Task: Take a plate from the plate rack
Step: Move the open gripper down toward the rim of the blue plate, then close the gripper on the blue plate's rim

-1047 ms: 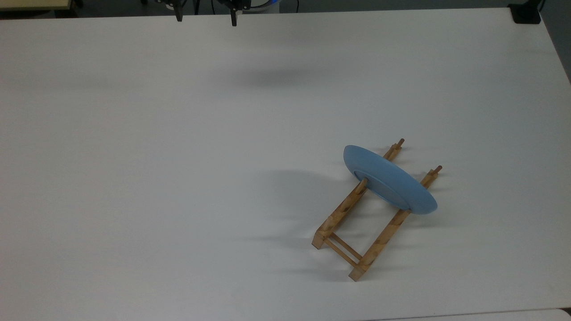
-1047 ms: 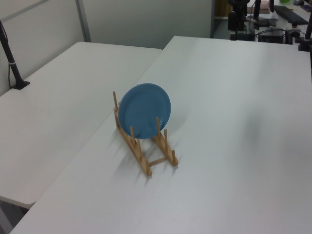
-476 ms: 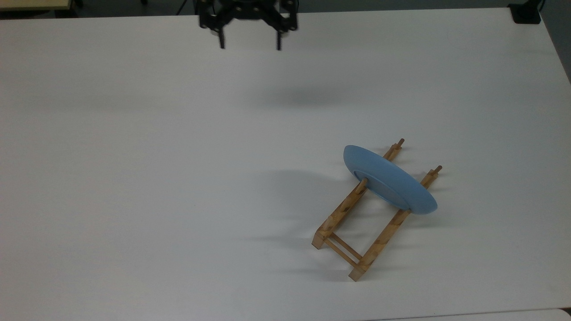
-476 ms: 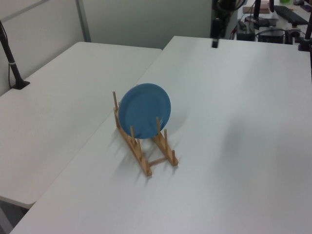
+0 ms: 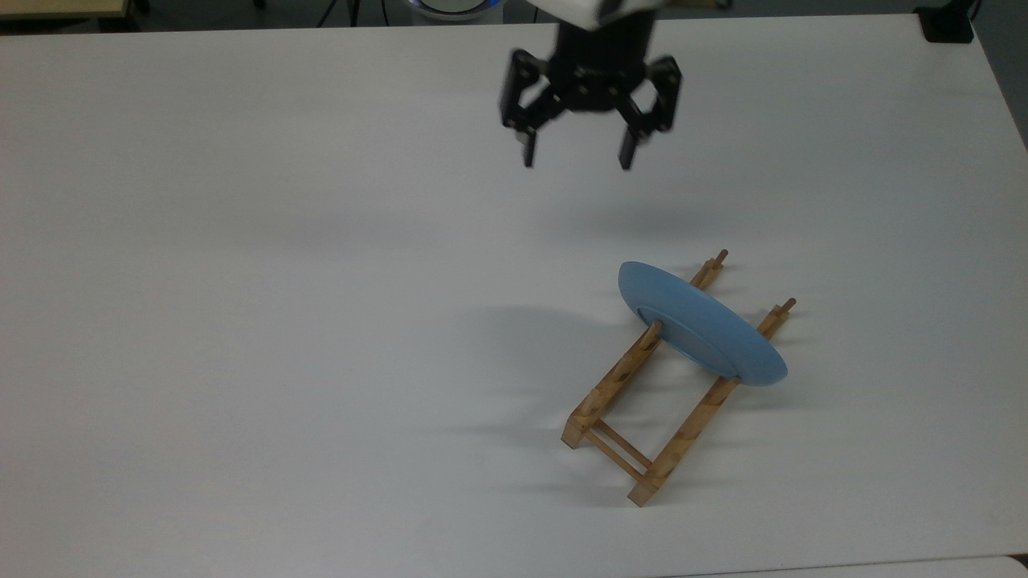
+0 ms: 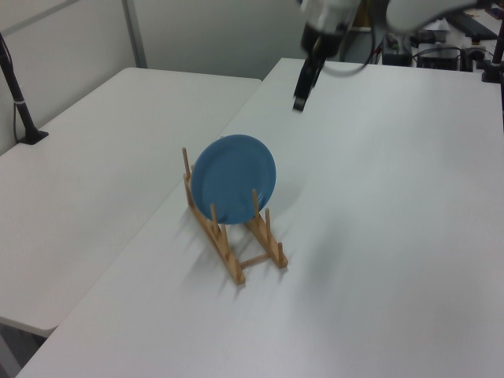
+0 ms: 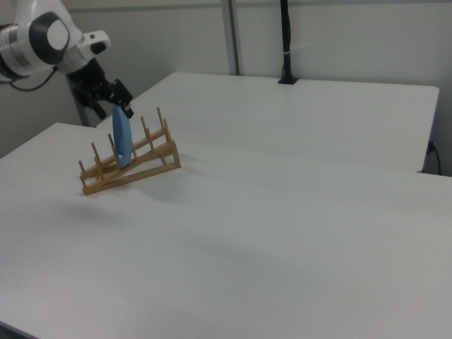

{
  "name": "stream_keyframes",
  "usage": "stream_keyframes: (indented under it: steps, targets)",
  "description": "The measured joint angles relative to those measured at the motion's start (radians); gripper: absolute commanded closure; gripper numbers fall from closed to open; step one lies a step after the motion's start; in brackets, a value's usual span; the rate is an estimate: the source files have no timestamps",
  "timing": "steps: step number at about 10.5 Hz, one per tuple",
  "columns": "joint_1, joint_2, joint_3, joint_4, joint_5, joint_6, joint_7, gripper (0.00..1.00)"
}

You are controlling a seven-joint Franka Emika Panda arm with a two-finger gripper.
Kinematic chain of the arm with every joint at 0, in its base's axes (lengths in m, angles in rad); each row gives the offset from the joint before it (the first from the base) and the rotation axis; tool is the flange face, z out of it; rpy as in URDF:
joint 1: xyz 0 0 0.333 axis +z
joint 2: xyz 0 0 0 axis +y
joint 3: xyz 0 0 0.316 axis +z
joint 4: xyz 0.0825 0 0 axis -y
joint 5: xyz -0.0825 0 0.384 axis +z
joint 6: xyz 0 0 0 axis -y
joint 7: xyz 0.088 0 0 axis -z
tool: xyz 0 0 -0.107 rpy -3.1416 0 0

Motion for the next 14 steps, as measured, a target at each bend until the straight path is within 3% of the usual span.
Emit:
stream_keyframes:
  steps: [4,9,14]
  targets:
    - [0.109,0.143,0.0,0.025,-0.273,0.145,0.31,0.27]
    - [0.128,0.212,0.0,0.073,-0.445,0.172,0.464,0.6]
    - [0.141,0.254,0.0,0.108,-0.478,0.172,0.489,0.59]
